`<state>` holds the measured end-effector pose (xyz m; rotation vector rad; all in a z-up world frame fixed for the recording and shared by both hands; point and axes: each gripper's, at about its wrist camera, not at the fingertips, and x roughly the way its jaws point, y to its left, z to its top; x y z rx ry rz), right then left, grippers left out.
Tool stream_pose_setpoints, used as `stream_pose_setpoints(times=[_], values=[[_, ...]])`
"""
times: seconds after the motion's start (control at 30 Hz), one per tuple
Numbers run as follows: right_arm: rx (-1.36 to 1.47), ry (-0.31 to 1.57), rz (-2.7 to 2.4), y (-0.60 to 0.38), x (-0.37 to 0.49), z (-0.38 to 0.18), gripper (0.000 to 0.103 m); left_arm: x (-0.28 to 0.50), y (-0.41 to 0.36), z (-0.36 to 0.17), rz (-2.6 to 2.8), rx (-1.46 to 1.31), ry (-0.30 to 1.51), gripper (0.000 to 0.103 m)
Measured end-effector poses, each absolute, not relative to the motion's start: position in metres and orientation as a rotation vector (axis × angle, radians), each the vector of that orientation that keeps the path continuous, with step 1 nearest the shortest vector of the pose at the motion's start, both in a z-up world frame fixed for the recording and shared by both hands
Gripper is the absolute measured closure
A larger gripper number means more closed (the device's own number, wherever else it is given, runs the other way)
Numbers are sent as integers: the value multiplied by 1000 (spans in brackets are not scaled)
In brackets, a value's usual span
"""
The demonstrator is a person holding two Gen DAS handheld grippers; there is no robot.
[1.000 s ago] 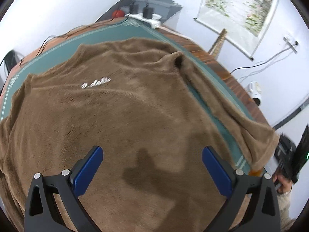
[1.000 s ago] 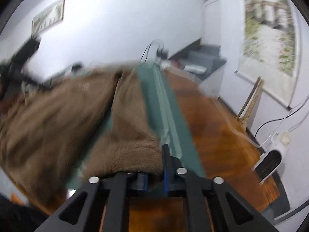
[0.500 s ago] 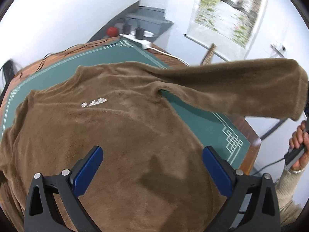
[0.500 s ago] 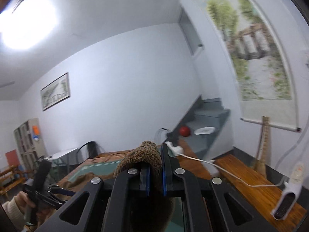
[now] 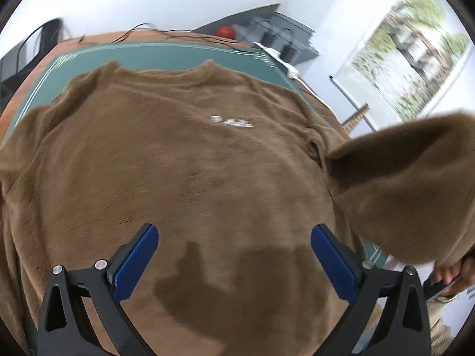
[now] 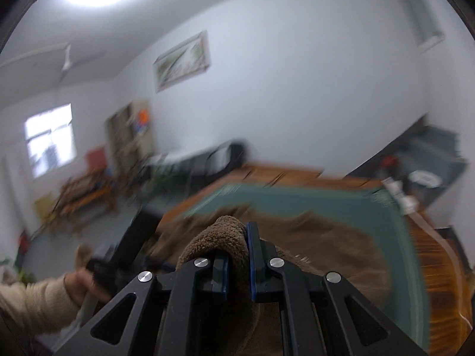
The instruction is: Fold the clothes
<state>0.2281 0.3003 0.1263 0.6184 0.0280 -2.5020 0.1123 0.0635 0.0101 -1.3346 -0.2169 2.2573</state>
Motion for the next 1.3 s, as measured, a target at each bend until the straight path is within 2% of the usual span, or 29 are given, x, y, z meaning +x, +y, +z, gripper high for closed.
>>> stream_pose_setpoints(times=[0.03, 0.1, 0.13, 0.43, 0.6, 0.73, 0.87, 1.07, 1.3], values=[[673, 73, -2473, 288, 220, 117, 78, 110, 54, 6, 2261, -1344, -243, 0], [764, 163, -2436, 267, 208, 98, 28, 110, 46, 0, 2252, -1360, -272, 0], [784, 190, -2432, 263, 204, 88, 21, 109, 43, -2, 2247, -1367, -285, 0], [932, 135, -2440, 271, 202, 60, 20, 109, 15, -28, 2197, -1432, -401, 0], [1057, 379, -2362, 252, 210, 37, 20, 111, 4, -39, 2177, -1461, -442, 0], [1044, 519, -2286, 244, 238, 25, 20, 118, 1, -41, 2182, -1475, -434, 0], [1044, 448, -2336, 269, 254, 23, 20, 129, -4, -43, 2172, -1484, -443, 0], [1095, 187, -2393, 307, 251, 14, 20, 141, -3, -46, 2082, -1470, -551, 0], [1092, 122, -2411, 319, 256, 6, 20, 149, 15, -42, 1996, -1459, -590, 0]])
